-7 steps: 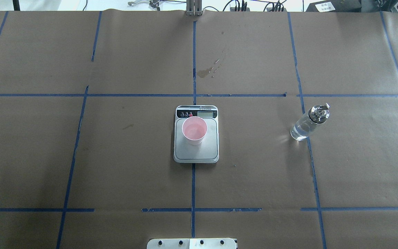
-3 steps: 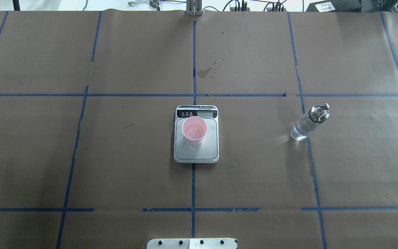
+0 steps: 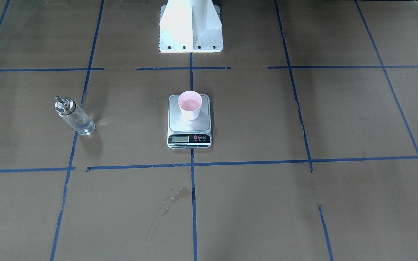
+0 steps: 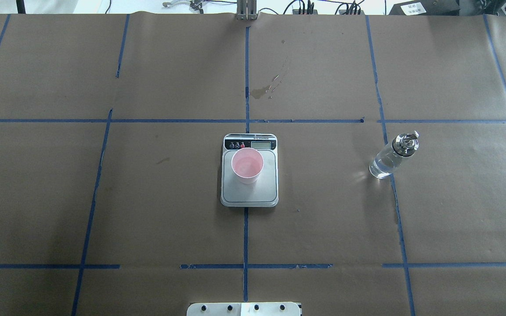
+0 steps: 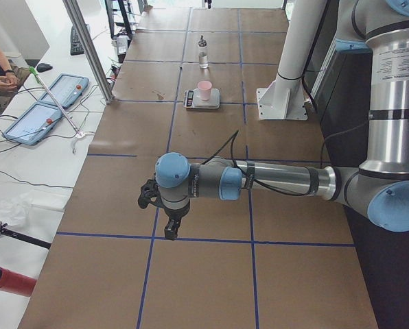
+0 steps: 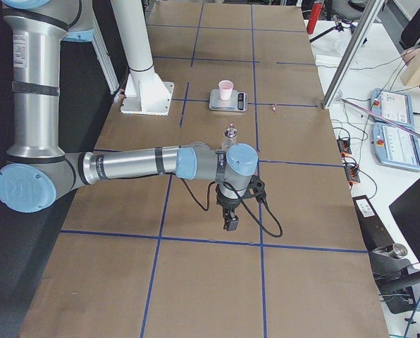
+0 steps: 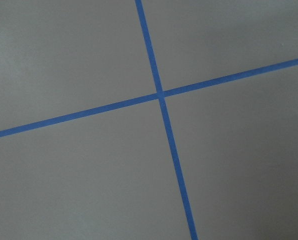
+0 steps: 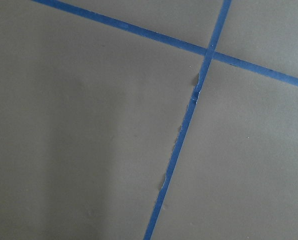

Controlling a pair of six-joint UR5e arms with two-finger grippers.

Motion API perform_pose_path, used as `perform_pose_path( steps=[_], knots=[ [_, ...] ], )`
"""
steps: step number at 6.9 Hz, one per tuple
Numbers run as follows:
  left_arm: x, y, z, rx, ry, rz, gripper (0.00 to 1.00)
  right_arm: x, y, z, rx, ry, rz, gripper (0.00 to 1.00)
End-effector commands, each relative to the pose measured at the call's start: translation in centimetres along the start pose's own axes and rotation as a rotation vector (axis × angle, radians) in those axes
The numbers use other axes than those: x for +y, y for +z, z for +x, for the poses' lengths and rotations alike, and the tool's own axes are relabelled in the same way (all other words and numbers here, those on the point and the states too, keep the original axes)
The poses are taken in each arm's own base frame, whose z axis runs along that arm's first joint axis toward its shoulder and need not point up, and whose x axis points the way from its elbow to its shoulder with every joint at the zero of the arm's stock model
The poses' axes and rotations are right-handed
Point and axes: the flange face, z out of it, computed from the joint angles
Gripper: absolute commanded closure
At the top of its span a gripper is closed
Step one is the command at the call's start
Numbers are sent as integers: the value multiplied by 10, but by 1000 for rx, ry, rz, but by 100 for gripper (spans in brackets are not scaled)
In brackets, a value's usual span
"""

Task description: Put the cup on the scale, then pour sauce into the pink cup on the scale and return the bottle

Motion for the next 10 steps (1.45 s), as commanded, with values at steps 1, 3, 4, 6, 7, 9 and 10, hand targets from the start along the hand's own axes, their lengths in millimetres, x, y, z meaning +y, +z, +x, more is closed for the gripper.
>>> perform_pose_path(
  steps=[1,3,4,6,7,9,10],
  knots=[
    [-1,-6,6,4,-14,-10,0,21,13,6,17,-73,55,0],
    [-4,-6,4,0,-34,-23,0,26,14,5,10,-75,73,0],
    [-4,-6,3,-2,-40,-27,0,32,16,11,3,-59,71,0],
    [-18,-3,-1,-3,-47,-33,0,43,4,28,9,-10,95,0],
    [-28,-1,-4,0,-62,-49,0,50,6,39,-9,15,95,0],
    [-39,-3,-5,6,-90,-79,0,50,4,39,2,6,99,0],
    [-36,-3,-5,6,-90,-80,0,50,4,39,5,6,98,0]
  ],
)
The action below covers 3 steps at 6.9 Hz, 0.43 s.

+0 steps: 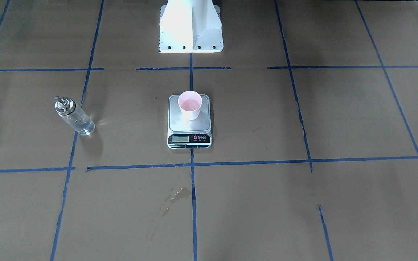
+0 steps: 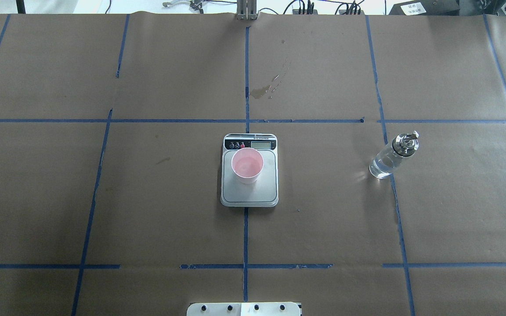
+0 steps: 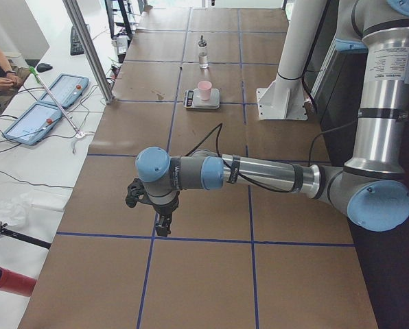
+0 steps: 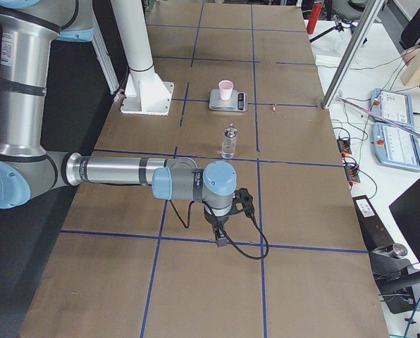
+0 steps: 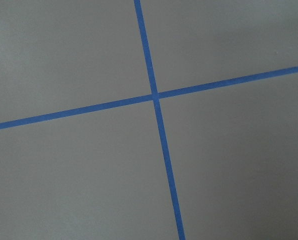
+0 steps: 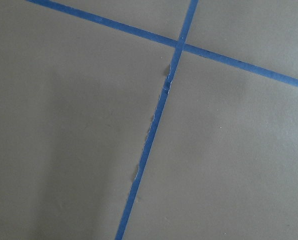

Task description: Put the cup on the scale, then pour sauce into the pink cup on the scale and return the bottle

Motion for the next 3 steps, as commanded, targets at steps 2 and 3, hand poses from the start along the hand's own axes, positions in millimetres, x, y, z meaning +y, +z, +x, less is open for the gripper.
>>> perform_pose_path(
  steps=[2,3],
  knots=[
    [1,0,-2,3,-6,-5,0,0,-1,1,5,-3,4,0],
    [2,1,-2,6,-4,-5,0,-1,-2,0,8,-6,7,0]
  ],
)
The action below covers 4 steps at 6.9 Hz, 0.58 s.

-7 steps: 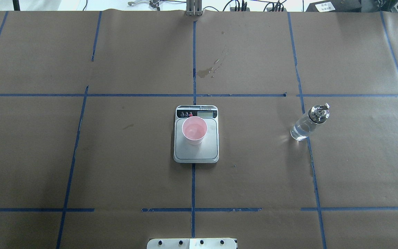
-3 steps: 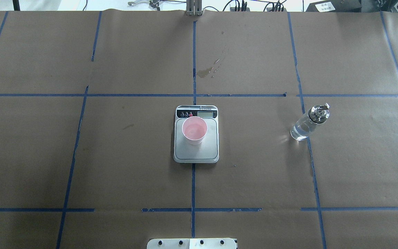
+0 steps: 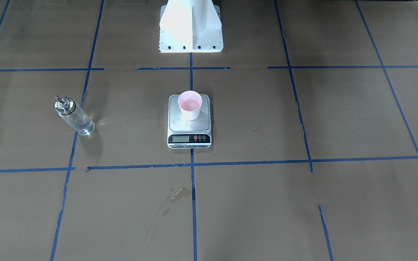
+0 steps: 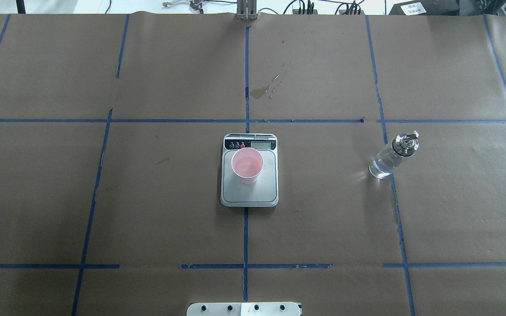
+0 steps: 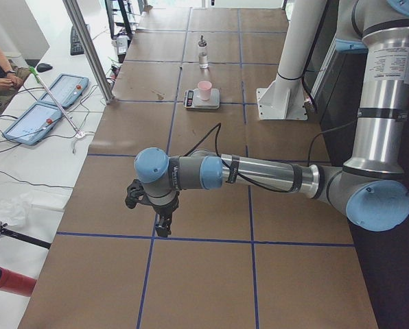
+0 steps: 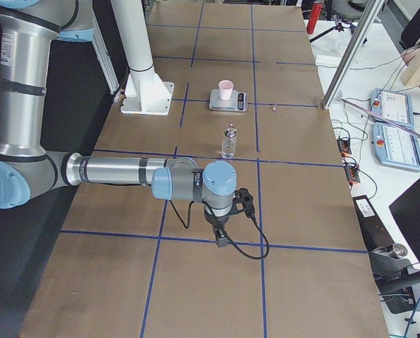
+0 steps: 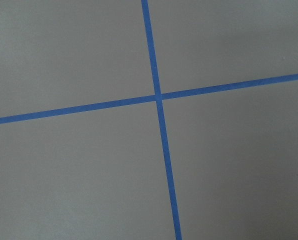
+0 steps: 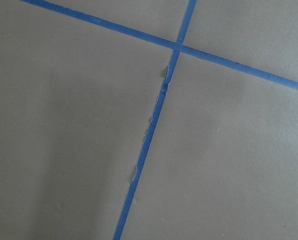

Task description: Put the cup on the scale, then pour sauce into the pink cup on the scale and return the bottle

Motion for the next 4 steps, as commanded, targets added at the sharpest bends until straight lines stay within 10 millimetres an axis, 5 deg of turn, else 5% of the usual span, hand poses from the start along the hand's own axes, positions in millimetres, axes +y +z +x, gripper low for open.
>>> perform_pose_path(
  steps=[1,4],
  knots=[
    [2,2,-1,8,1,0,0,-1,-1,-1,1,-4,6,0],
    [2,1,0,9,3,2,0,-1,-1,-1,-4,1,6,0]
  ],
)
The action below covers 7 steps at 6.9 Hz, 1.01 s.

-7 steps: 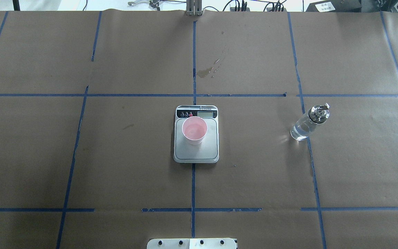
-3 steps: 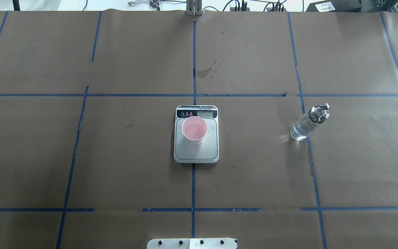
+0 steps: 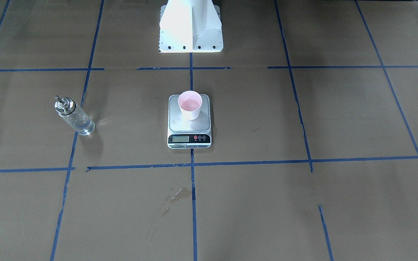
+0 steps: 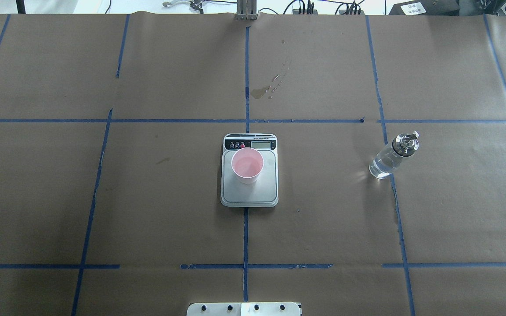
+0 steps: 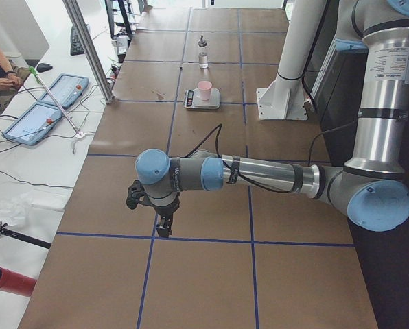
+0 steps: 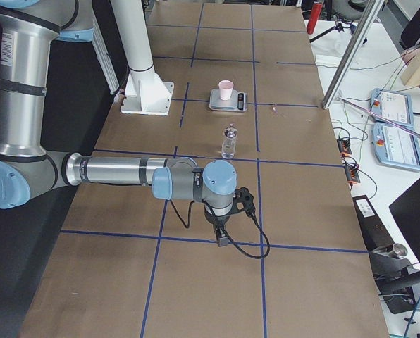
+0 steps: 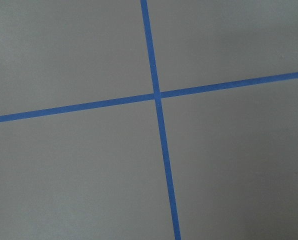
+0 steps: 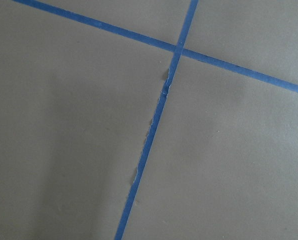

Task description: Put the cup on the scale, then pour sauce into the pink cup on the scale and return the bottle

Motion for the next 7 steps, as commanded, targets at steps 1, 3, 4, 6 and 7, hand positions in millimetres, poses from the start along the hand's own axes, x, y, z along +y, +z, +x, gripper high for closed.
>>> perform_pose_path(
  steps=[1,3,4,6,7],
  knots=[
    [0,0,0,1,1,1,0,0,0,0,-2,0,1,0],
    [-1,0,0,1,-1,1,0,-1,-2,-2,-4,0,5,0],
    [0,-1,1,0,0,2,0,-1,-3,-3,-3,-2,7,0],
    [0,1,-1,-2,-10,-1,0,-2,-3,-3,-4,-3,9,0],
    [2,2,-2,-3,-13,-3,0,-2,-3,-2,0,-1,7,0]
  ],
)
